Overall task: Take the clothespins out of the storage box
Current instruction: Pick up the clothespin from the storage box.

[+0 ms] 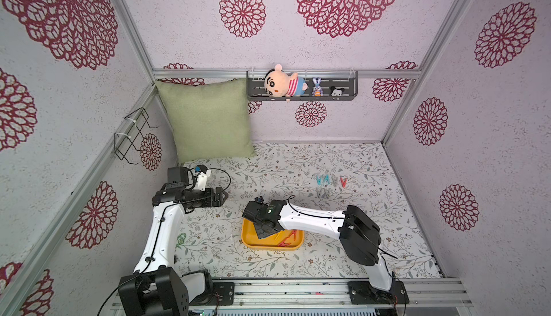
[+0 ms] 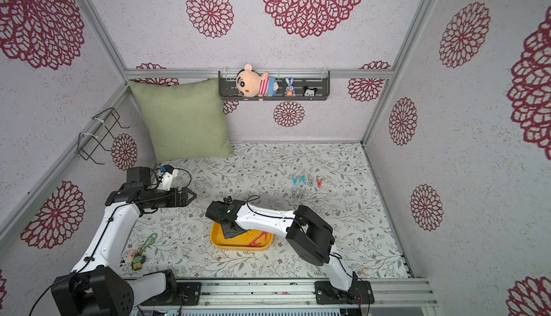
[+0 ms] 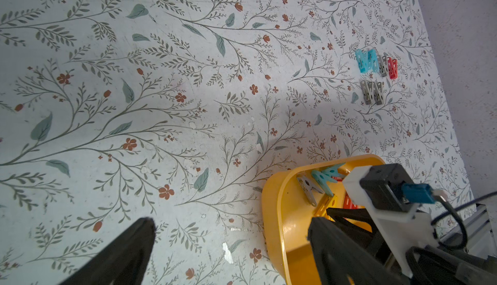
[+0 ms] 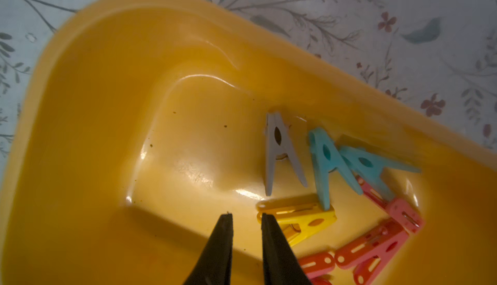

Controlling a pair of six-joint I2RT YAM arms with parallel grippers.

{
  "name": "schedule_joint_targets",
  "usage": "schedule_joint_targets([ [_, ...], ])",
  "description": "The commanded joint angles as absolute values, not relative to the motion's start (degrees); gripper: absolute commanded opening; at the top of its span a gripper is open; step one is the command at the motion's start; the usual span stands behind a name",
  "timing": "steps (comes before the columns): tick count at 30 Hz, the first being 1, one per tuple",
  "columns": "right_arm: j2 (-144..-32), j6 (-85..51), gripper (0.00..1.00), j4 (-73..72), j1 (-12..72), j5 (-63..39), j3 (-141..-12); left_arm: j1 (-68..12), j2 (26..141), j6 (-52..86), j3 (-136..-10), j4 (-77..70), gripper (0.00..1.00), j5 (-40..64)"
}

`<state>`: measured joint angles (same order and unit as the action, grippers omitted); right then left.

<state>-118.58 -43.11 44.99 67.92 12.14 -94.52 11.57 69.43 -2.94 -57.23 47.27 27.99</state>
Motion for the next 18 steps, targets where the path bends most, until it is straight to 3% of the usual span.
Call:
schedule_joint_targets([
  [1, -119.0, -45.6, 0.25, 45.8, 67.9, 12.3, -95.0, 12.2, 69.3, -3.4, -57.4, 46.2, 0.97, 28.8],
  [18, -120.7, -46.2, 0.24, 47.5, 67.1, 15.1, -95.7, 12.2, 69.2, -3.4, -57.4, 46.2, 0.97, 28.7],
])
